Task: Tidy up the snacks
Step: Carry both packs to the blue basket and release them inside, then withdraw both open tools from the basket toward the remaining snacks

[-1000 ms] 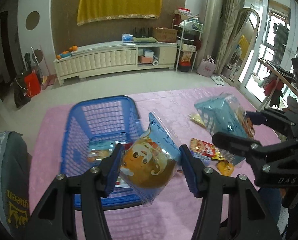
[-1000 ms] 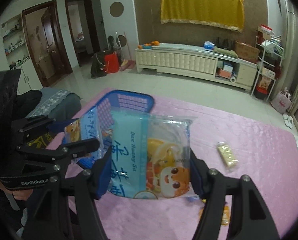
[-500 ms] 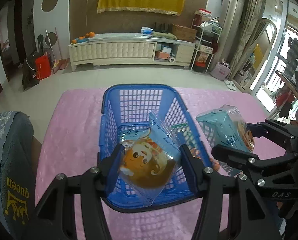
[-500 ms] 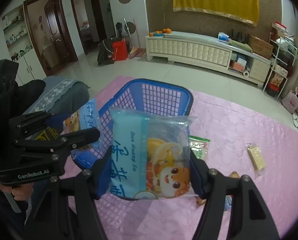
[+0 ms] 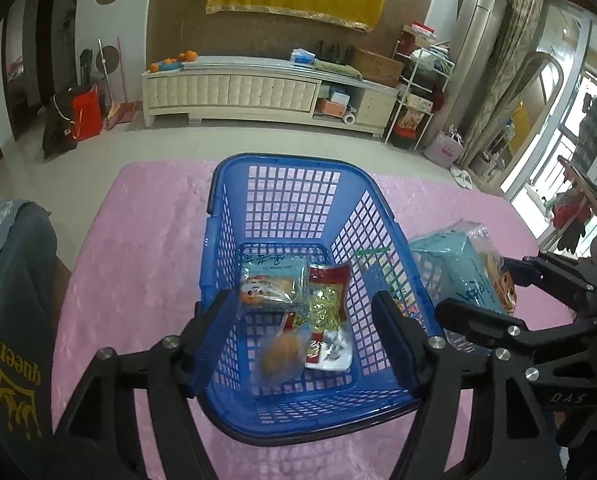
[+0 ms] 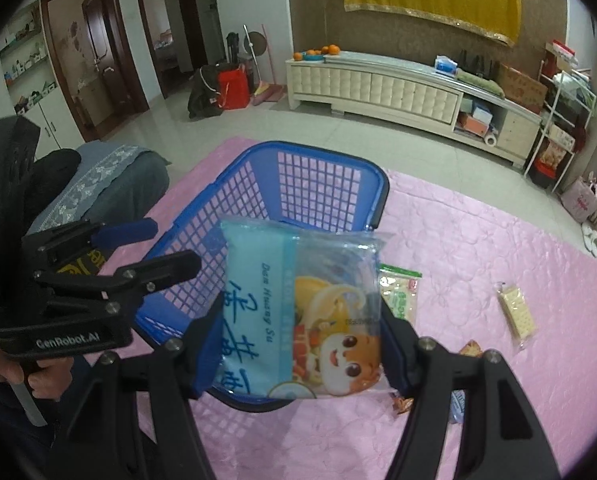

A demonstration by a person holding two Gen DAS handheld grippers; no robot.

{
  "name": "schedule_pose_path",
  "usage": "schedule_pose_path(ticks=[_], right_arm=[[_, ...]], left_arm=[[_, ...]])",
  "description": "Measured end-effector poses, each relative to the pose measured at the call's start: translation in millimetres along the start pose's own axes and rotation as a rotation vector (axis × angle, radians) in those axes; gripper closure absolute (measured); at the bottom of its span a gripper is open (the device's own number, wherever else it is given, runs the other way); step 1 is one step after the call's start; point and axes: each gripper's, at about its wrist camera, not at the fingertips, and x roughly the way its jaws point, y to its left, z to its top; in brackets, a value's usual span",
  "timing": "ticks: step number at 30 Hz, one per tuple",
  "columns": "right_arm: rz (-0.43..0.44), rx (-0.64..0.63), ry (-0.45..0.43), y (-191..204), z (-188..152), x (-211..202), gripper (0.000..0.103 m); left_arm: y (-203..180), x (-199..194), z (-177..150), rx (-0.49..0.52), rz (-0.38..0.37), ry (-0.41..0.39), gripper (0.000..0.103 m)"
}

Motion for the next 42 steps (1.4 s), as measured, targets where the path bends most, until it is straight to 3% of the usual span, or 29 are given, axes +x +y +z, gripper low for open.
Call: schedule_pose_path(ticks=[13, 20, 25, 29, 42], right_arm=[[0.072, -0.001, -0.060, 18.0, 4.4, -11.0, 0.032], [0.105, -0.039, -0.015, 39.2, 7.7, 10.1, 0.032], [0.118, -0.043, 0.015, 43.7, 8.1, 24.4, 0.032], [0.078, -0.077, 0.039, 48.5, 6.7, 35.2, 0.032], [0.151, -0.076, 0.031, 49.7, 8.4, 36.7, 0.031]], left_arm=[[10.1, -45.0, -13.1, 0.043, 0.094, -0.057, 0.025], [26.7, -46.8, -21.7, 0.039, 0.142, -0.042, 0.025], [39.5, -40.7, -26.5, 0.010, 0.151, -0.022, 0.025], [47.5, -36.8, -27.3, -0.005, 0.145, -0.012, 0.025], [55.4, -36.7, -33.0, -0.043, 0.126, -0.009, 0.025]])
